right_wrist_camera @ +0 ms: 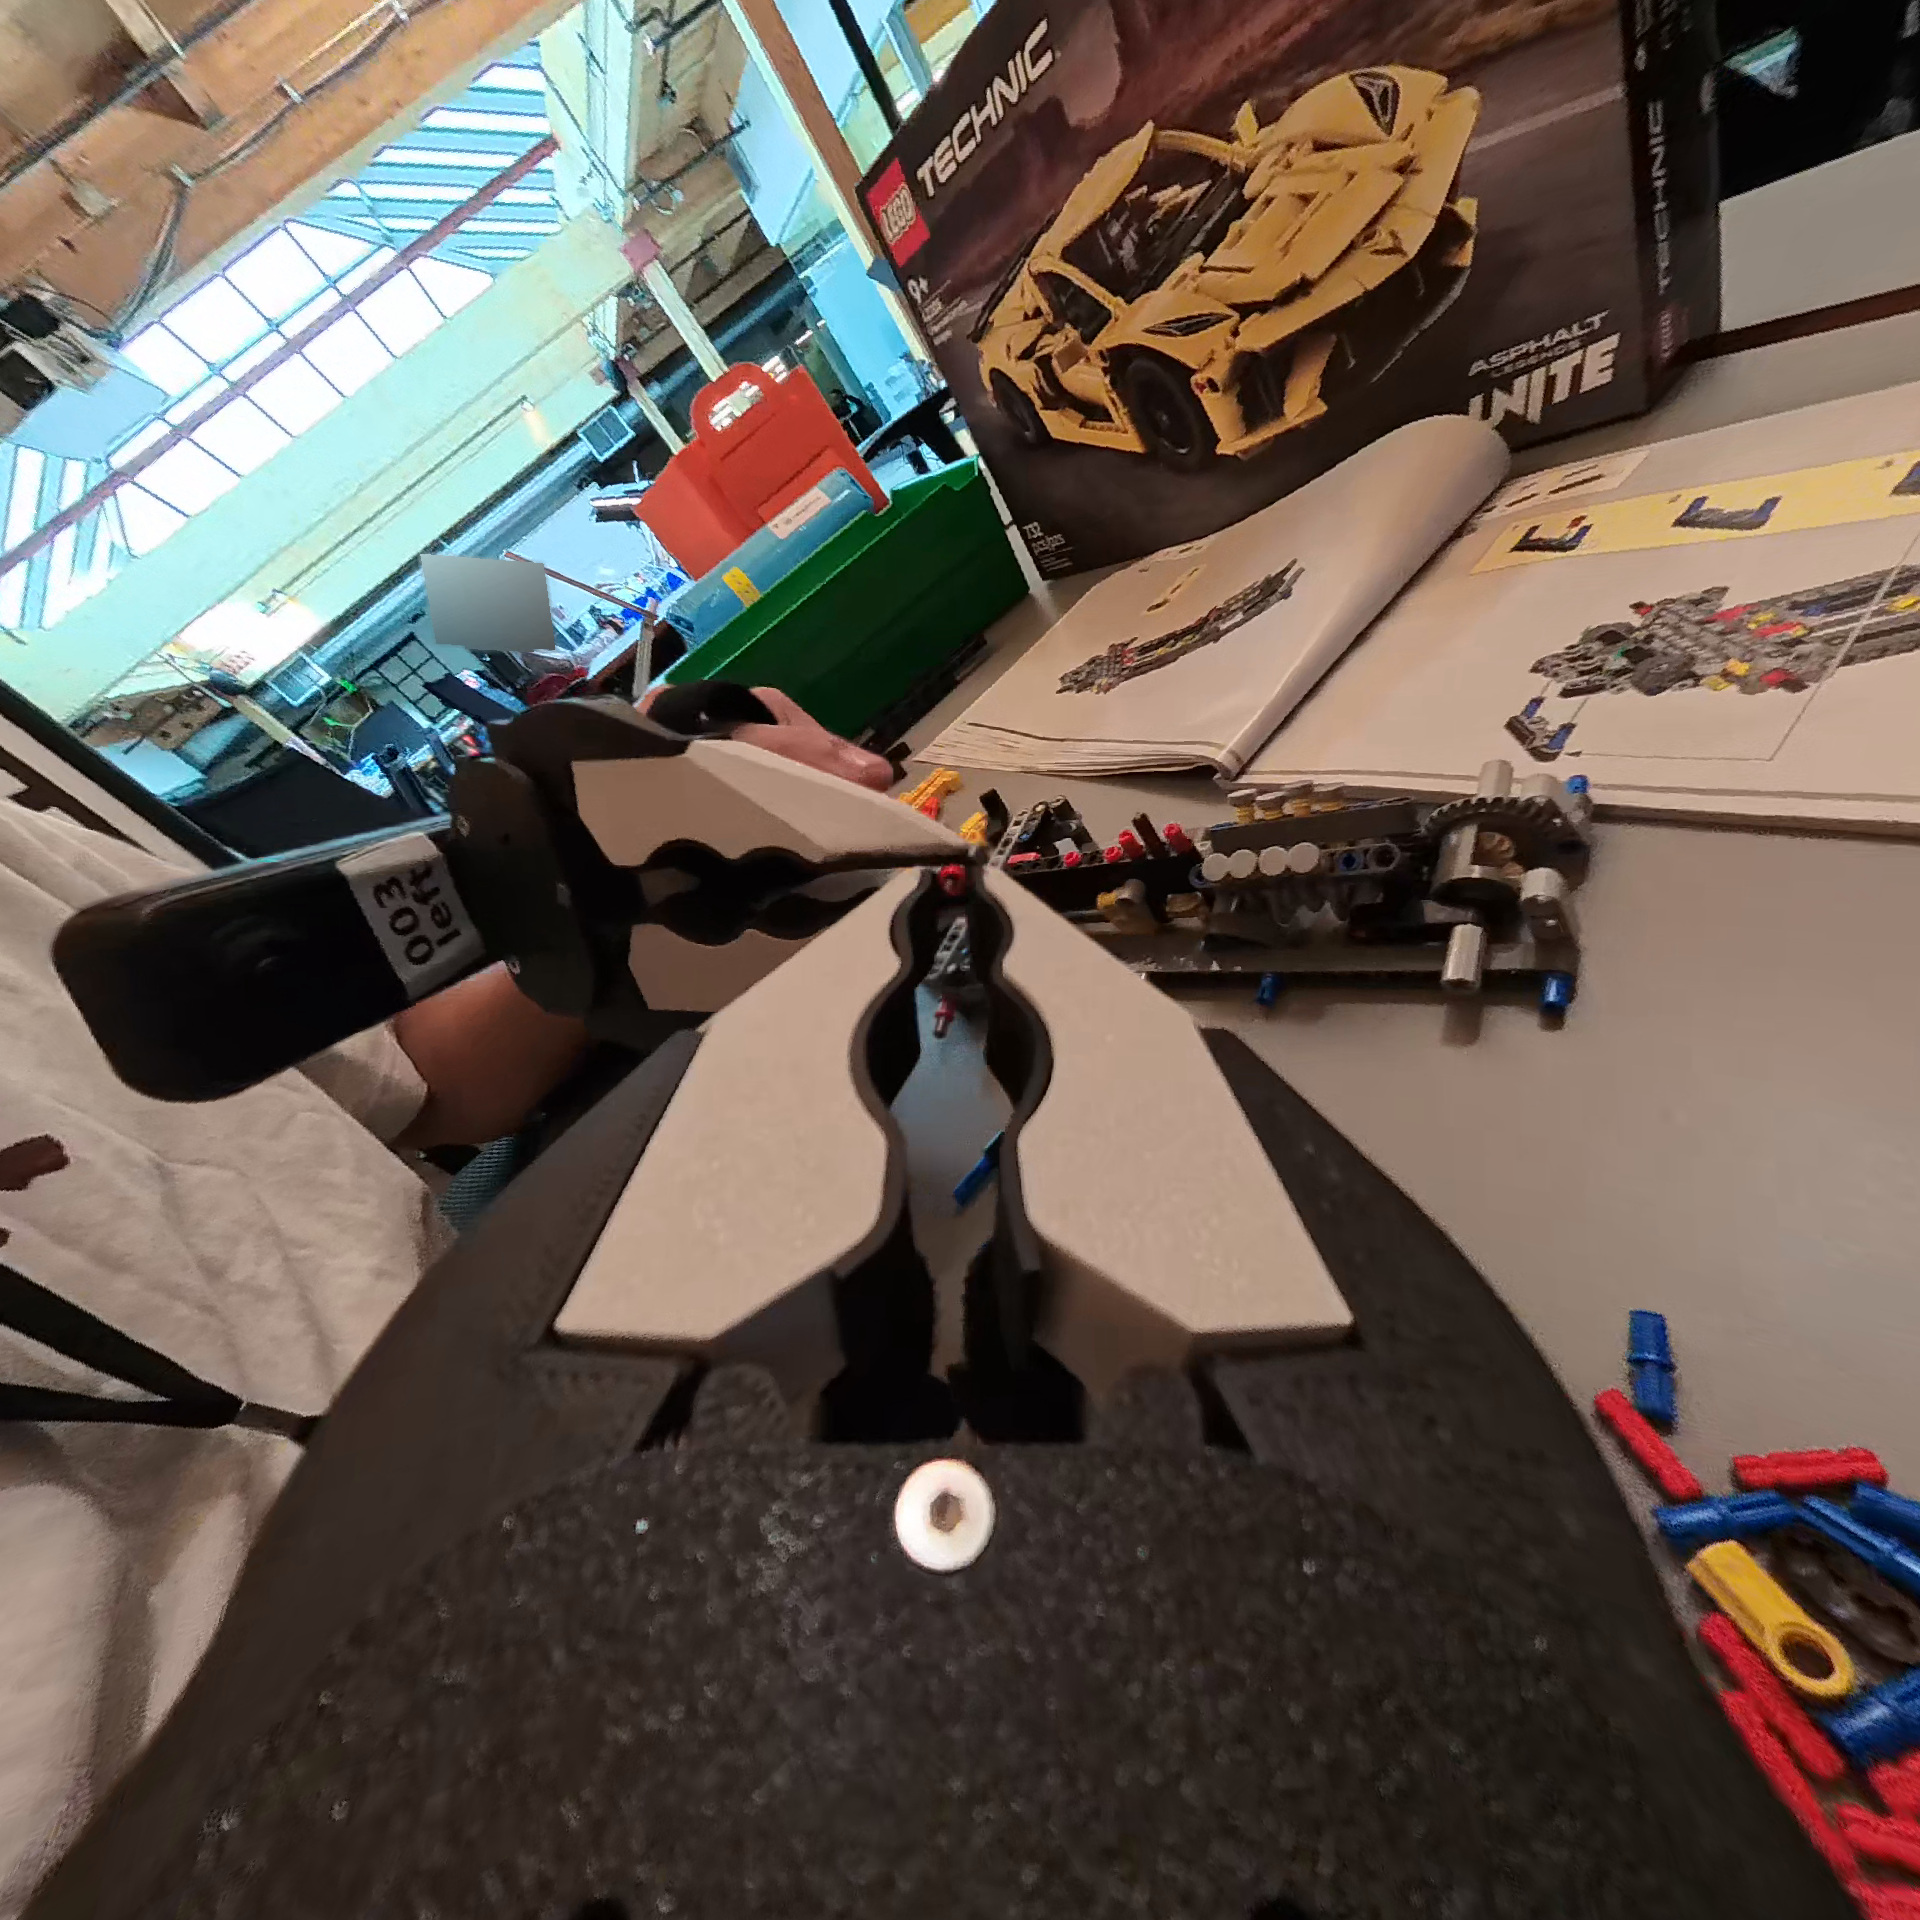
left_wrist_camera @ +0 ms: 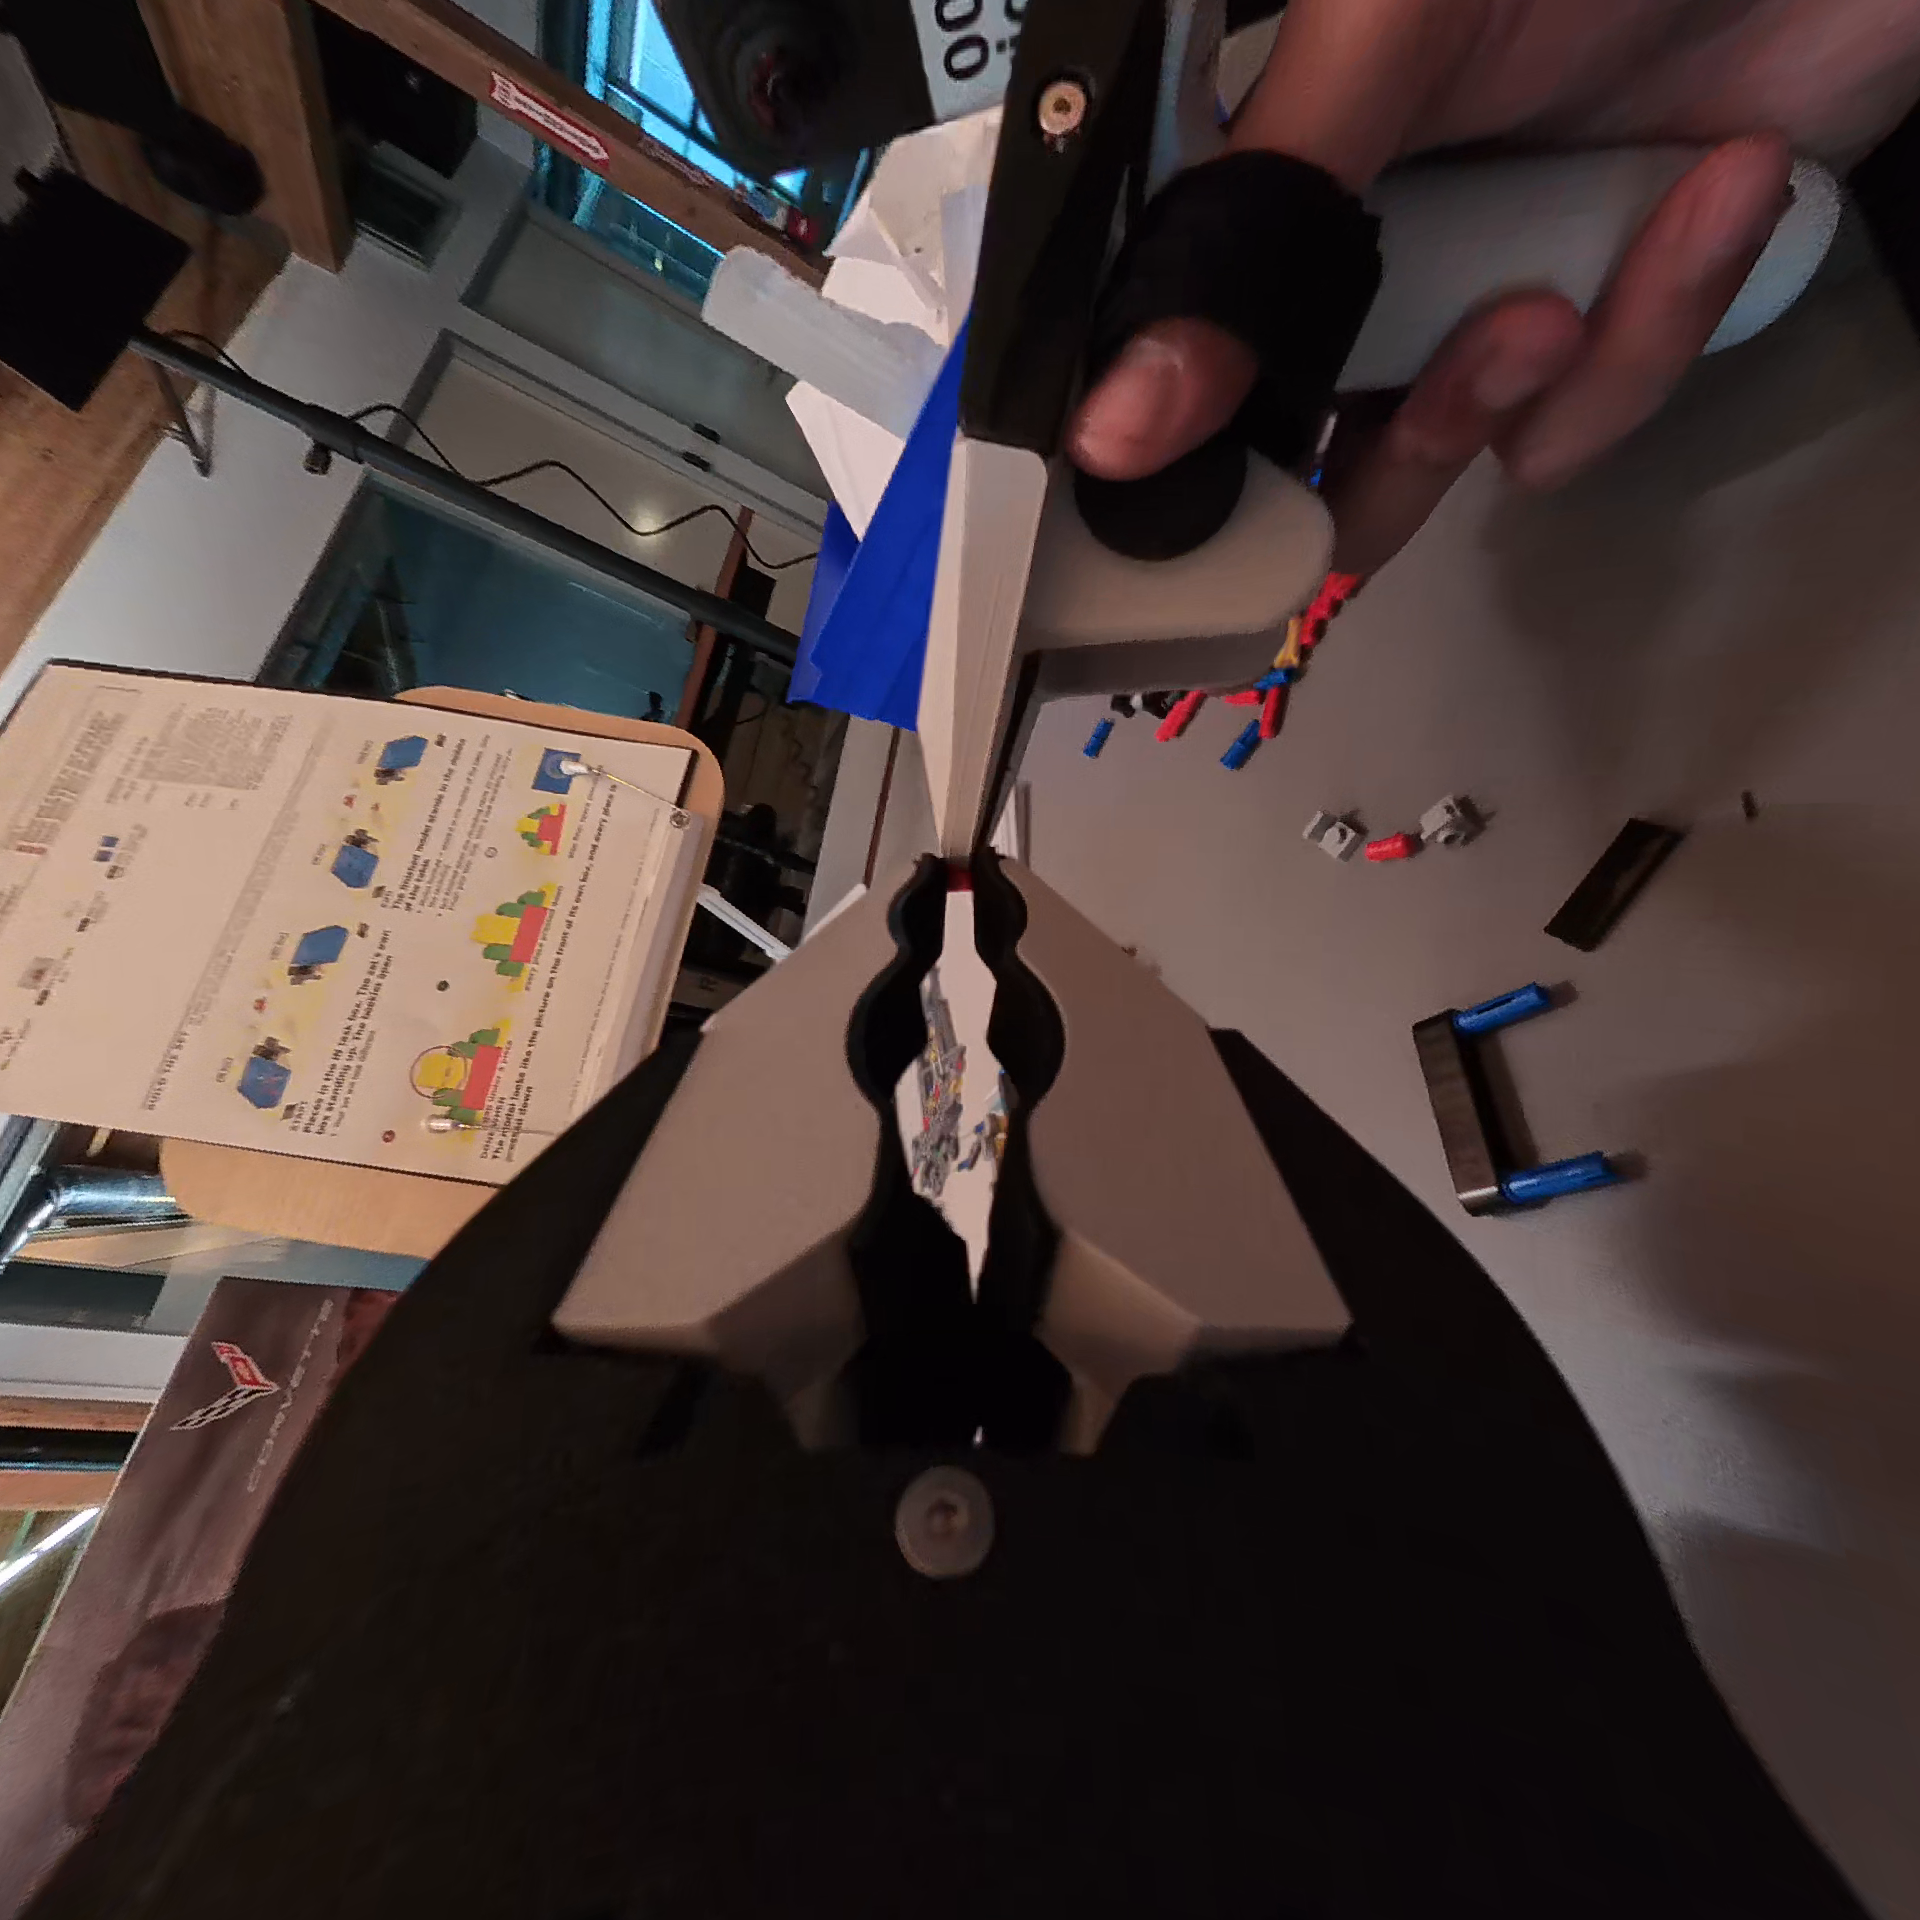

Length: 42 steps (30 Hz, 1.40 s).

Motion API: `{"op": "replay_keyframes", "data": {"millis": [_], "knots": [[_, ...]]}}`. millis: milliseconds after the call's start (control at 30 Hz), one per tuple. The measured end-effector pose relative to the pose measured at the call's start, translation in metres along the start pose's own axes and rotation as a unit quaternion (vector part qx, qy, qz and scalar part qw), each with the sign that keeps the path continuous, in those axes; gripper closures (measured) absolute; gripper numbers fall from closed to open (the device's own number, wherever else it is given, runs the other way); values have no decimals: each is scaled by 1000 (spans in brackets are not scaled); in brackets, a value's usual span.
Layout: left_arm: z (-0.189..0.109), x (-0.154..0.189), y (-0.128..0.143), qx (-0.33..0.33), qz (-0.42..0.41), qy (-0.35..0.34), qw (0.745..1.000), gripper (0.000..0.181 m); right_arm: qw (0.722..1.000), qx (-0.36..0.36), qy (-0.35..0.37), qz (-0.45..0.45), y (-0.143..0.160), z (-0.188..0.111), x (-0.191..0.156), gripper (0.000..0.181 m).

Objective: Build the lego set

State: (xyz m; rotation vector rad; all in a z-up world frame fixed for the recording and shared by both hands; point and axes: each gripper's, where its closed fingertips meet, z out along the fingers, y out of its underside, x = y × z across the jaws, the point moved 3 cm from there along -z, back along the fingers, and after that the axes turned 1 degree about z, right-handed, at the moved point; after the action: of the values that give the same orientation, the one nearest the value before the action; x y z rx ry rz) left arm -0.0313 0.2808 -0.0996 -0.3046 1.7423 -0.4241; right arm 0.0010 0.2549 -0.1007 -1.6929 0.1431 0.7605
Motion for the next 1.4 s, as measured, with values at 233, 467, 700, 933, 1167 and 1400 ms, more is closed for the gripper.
{"op": "replay_keyframes", "data": {"millis": [233, 467, 700, 933, 1167, 1400], "knots": [[0, -2, 0, 7, -26, 5, 1000, 178, 1000, 6, -3, -8, -1, -3, -1, 178], [-2, 1, 1, 3, 23, 4, 1000, 179, 1000, 5, -4, -14, 1, -2, -1, 178], [-4, 4, 2, 3, 22, 18, 1000, 179, 1000, -13, -7, -18, 5, -1, -1, 179], [-4, 6, 3, -2, 16, 31, 999, 179, 999, -27, 7, -38, 7, -1, 0, 179], [-12, 37, 14, -76, -296, 289, 907, 155, 988, 15, 115, -98, -6, -18, 22, 178], [-17, 71, 32, -174, -309, 367, 860, 163, 983, 2, 119, -141, -2, -13, 16, 178]]}}
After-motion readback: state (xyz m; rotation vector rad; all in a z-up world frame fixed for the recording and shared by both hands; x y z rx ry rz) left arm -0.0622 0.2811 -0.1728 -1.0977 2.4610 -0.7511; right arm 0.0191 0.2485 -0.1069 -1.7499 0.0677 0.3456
